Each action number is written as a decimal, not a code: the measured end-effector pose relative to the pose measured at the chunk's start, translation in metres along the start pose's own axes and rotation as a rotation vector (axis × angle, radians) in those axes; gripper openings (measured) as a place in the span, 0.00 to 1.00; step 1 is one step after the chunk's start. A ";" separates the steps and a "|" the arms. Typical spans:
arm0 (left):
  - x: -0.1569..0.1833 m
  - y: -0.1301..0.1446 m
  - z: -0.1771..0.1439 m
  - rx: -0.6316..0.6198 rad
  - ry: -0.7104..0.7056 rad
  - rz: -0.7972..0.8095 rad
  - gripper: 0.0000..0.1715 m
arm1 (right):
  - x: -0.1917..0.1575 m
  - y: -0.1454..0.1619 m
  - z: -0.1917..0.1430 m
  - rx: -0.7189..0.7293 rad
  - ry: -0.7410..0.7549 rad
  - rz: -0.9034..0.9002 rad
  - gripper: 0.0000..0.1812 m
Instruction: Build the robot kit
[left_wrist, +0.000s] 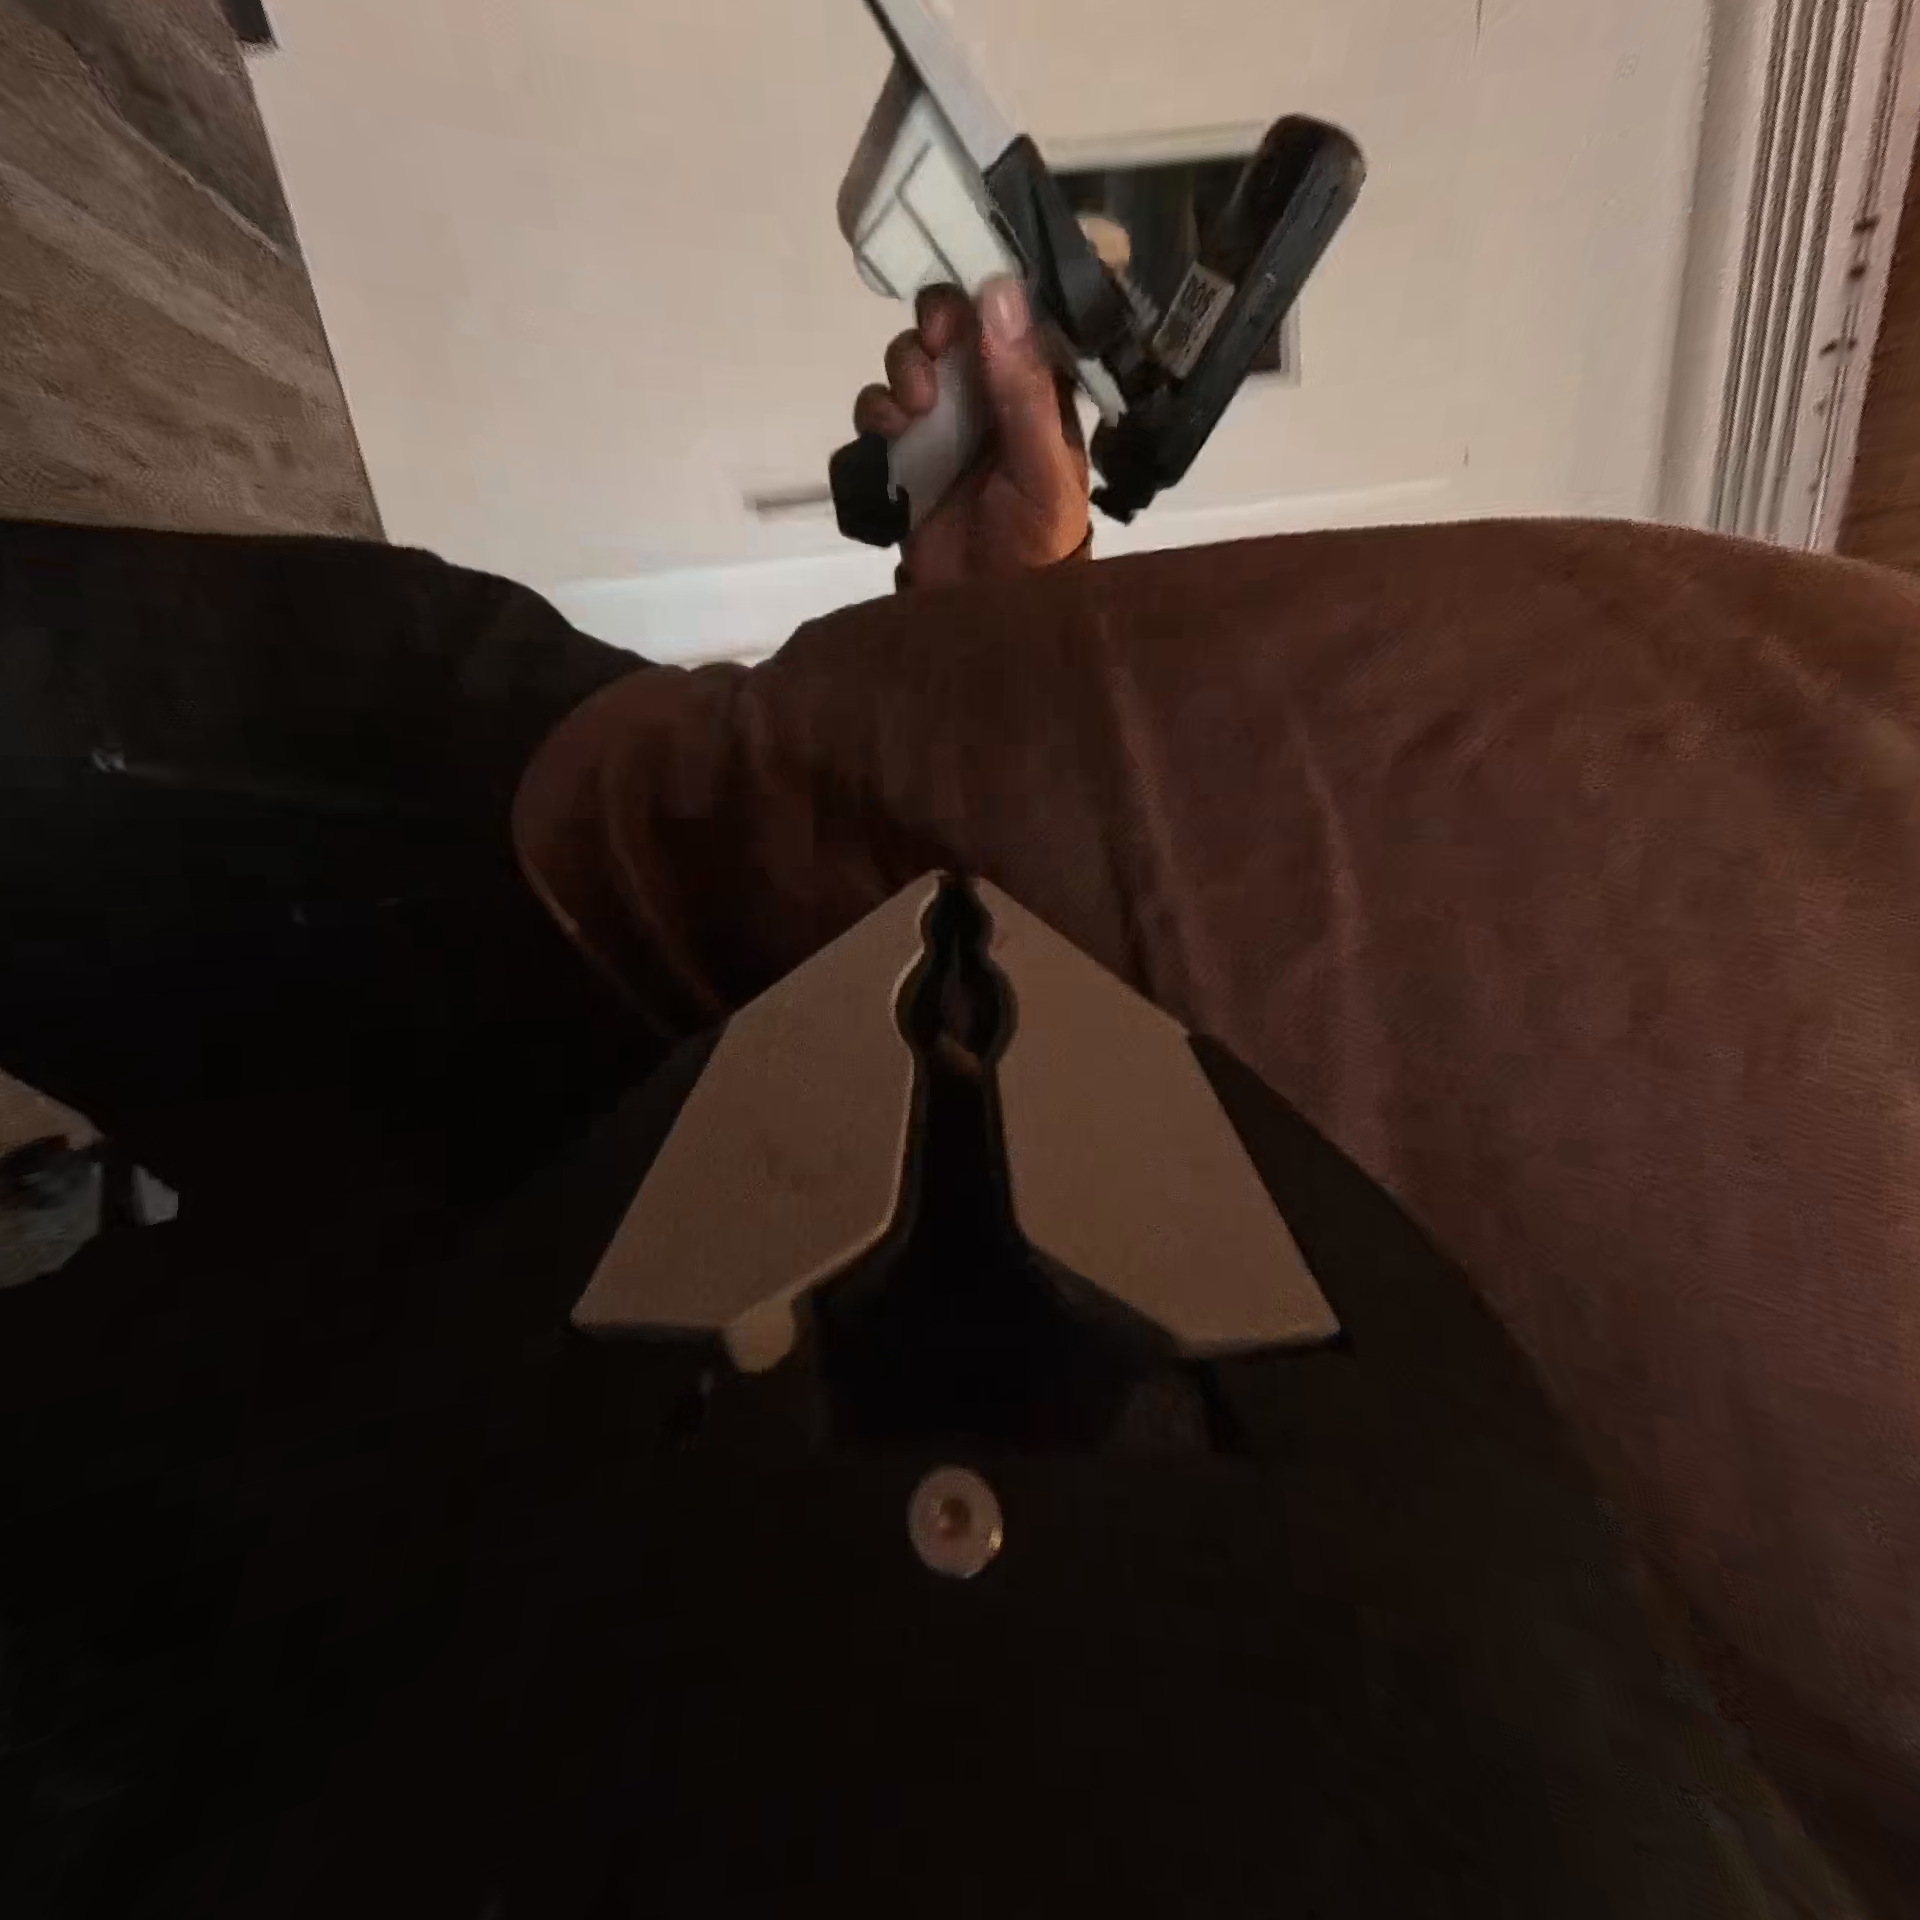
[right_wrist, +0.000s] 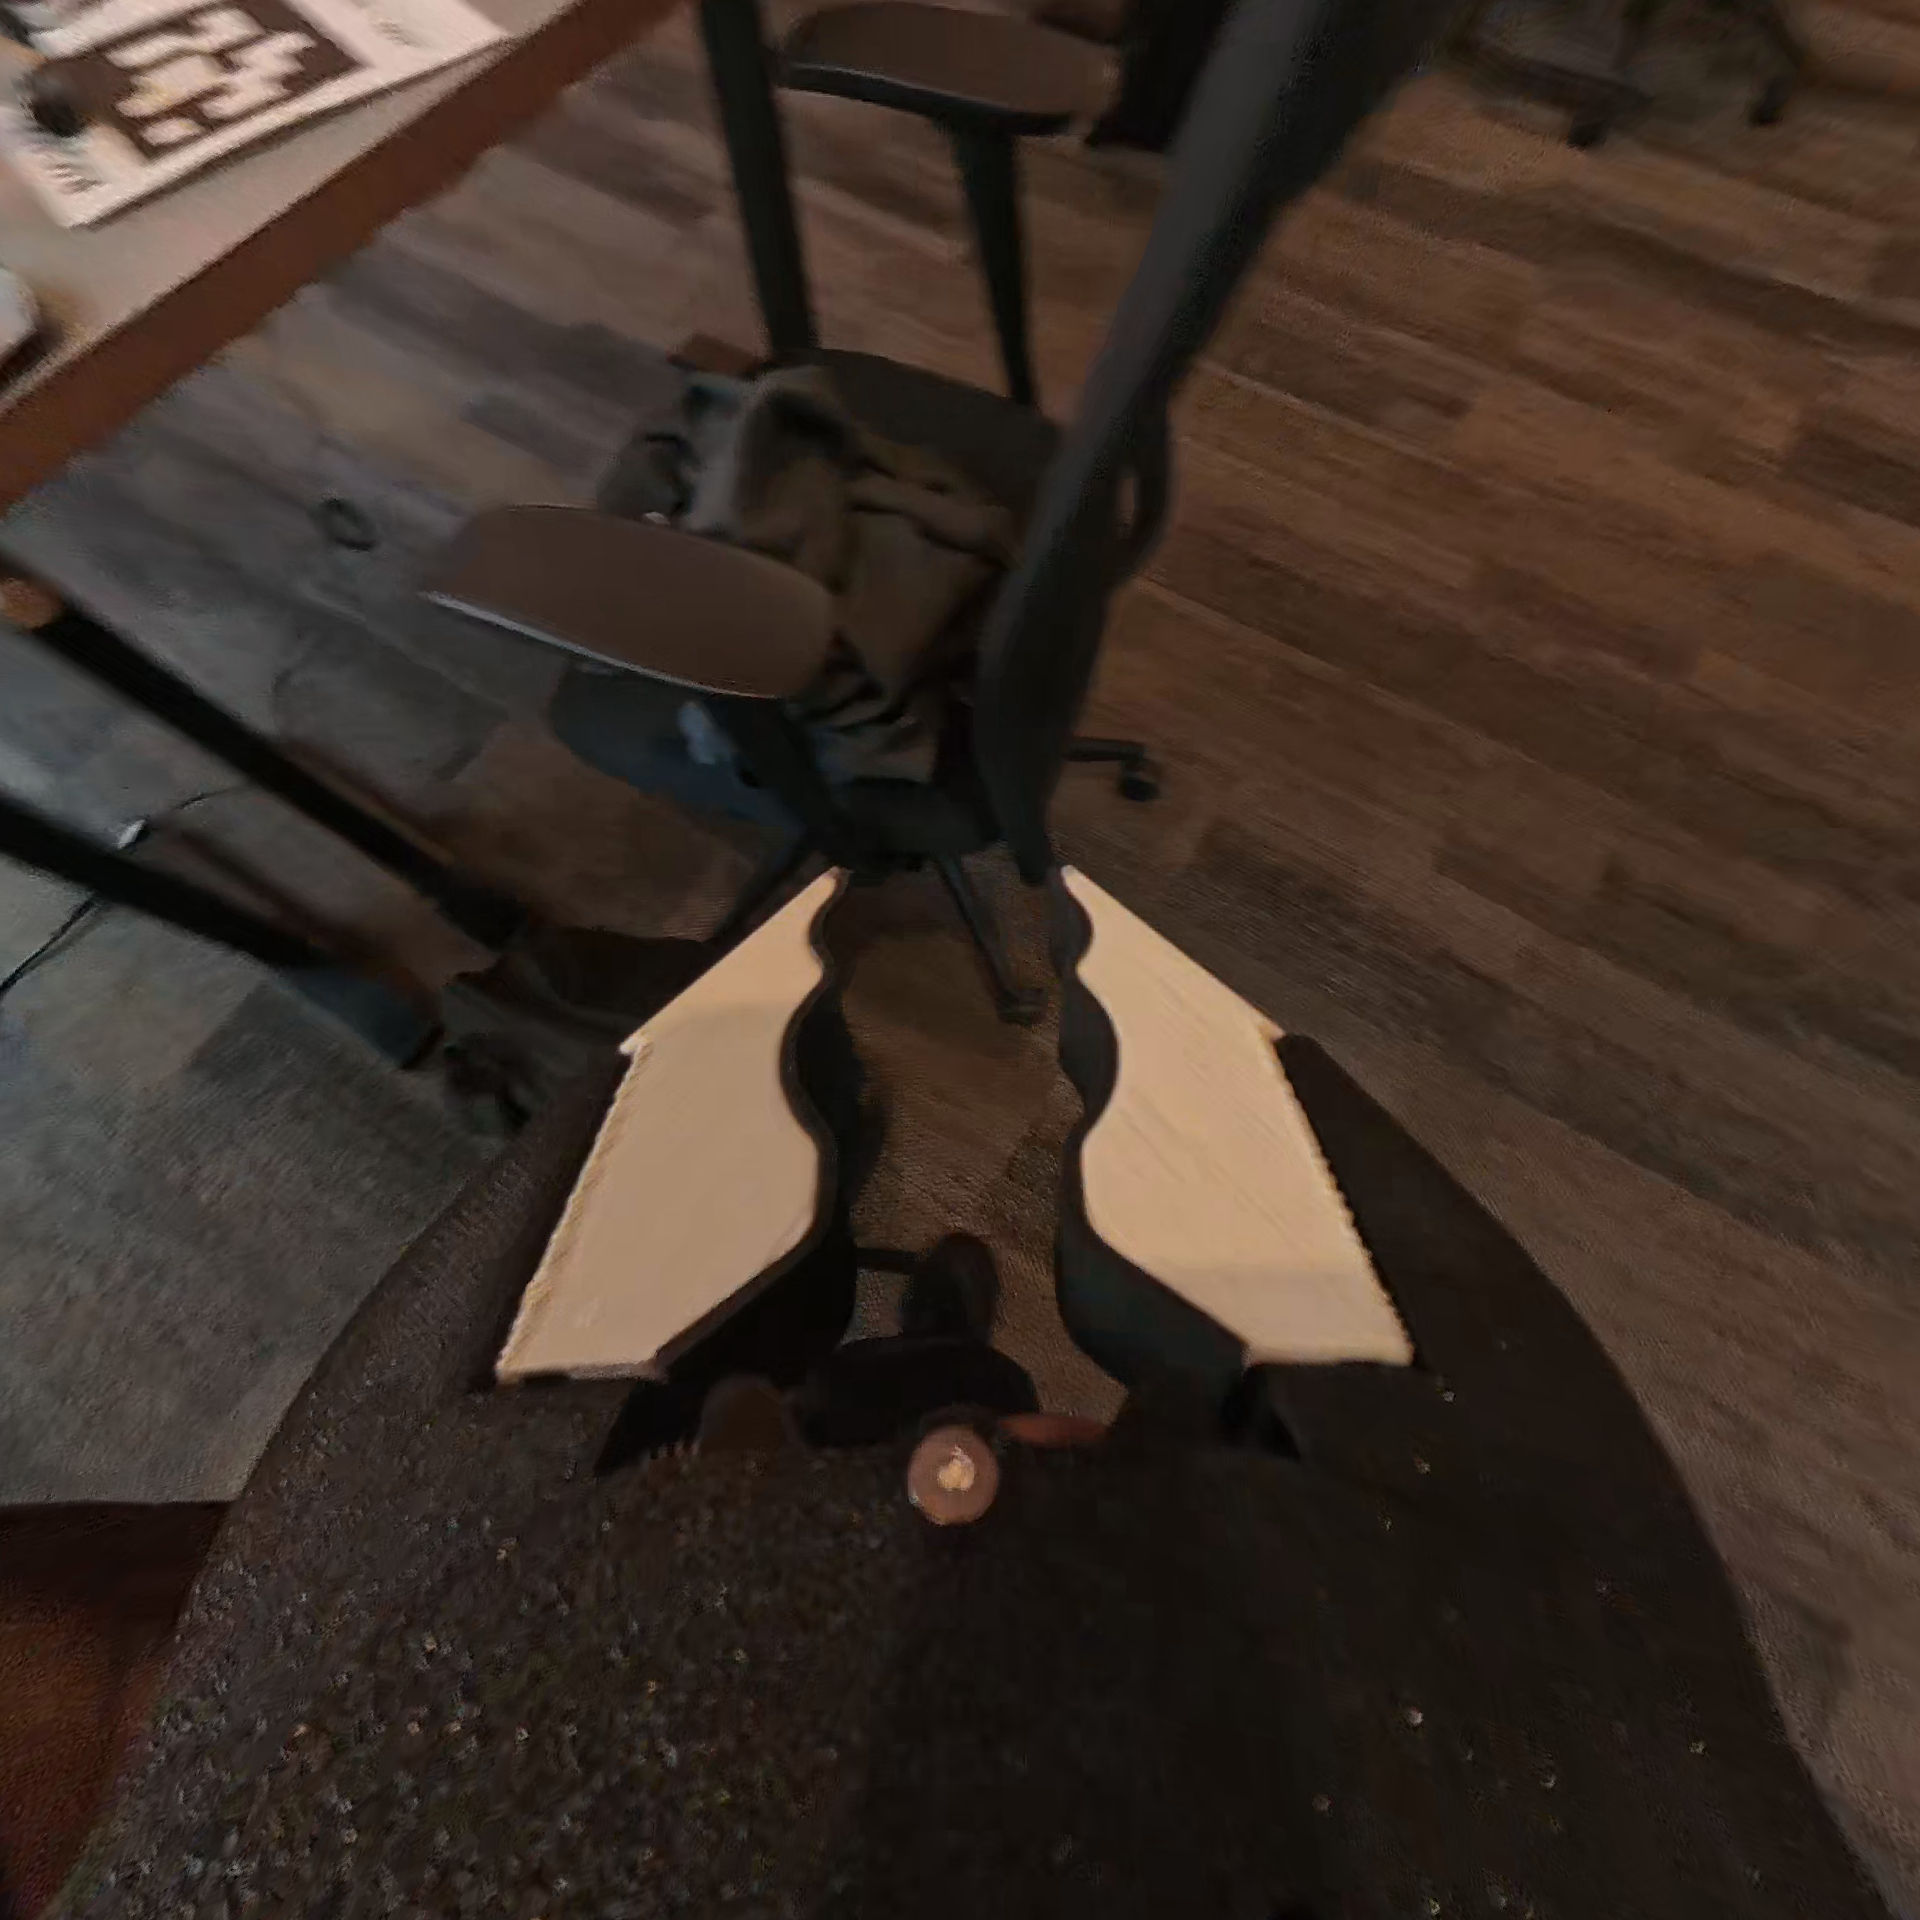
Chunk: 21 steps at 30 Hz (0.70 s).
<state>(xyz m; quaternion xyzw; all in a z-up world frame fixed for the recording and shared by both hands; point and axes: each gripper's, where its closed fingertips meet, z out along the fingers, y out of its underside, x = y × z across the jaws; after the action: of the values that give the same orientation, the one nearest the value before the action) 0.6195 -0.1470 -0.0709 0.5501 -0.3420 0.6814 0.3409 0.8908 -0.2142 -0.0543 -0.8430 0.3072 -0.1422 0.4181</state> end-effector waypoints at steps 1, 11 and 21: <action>-0.003 -0.002 0.013 -0.079 0.005 -0.016 0.00 | 0.021 0.007 -0.005 -0.006 0.043 0.039 0.19; -0.087 -0.122 0.179 -0.421 -0.115 -0.134 0.00 | 0.269 0.073 -0.005 0.060 0.287 0.256 0.20; -0.127 -0.278 0.437 -0.929 -0.331 0.337 0.00 | 0.559 0.040 -0.023 -0.074 0.369 0.089 0.23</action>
<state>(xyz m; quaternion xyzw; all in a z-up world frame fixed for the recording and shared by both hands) 1.0997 -0.3772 -0.1000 0.3788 -0.7413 0.4070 0.3760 1.2951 -0.6026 -0.0816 -0.8029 0.4206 -0.2643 0.3295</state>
